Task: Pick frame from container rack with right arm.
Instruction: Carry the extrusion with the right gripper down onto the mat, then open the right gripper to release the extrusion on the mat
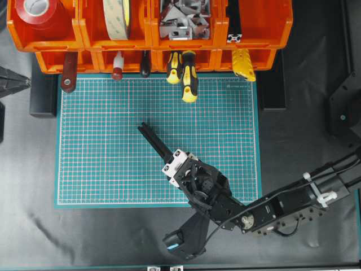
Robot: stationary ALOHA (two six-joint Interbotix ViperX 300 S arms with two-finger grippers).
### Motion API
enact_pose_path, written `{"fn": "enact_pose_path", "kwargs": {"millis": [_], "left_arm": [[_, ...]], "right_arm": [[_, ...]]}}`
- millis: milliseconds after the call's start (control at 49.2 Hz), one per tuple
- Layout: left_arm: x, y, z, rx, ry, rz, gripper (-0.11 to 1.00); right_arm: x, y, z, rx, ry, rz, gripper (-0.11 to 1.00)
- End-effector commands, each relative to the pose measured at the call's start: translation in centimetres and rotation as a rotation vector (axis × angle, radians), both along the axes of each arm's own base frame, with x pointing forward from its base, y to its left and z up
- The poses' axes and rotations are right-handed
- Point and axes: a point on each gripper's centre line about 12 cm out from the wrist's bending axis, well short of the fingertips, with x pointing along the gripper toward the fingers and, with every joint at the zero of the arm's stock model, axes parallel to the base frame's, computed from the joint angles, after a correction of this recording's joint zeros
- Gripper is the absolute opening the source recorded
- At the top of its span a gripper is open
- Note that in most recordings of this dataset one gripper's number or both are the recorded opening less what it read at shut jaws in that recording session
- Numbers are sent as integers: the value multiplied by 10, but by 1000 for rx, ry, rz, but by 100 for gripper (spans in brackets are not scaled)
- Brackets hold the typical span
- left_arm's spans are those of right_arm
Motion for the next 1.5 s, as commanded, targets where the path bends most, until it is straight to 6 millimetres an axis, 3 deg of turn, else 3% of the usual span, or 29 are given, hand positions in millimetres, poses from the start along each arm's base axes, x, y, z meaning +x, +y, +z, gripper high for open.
{"fn": "enact_pose_path", "kwargs": {"millis": [0, 142, 325, 447, 1158, 1341, 1483], "left_arm": [[0, 0, 14, -1, -34, 1, 0], [-1, 0, 14, -1, -35, 1, 0], [-1, 0, 14, -1, -29, 1, 0], [-2, 0, 12, -2, -14, 0, 0], [-5, -1, 9, 0, 26, -5, 0], [-7, -1, 11, -1, 20, -7, 0], [-8, -1, 11, -1, 21, -6, 0]], "right_arm": [[2, 4, 6, 46, -12, -4, 25], [0, 5, 1, 71, 4, -23, 28], [-3, 5, -4, 87, 22, -39, 68], [-4, 6, -6, 104, 22, -34, 81], [-11, 15, -15, 534, -71, -396, 85], [-13, -3, 12, 646, -166, -528, 85], [-27, -22, 38, 776, -265, -611, 84]]}}
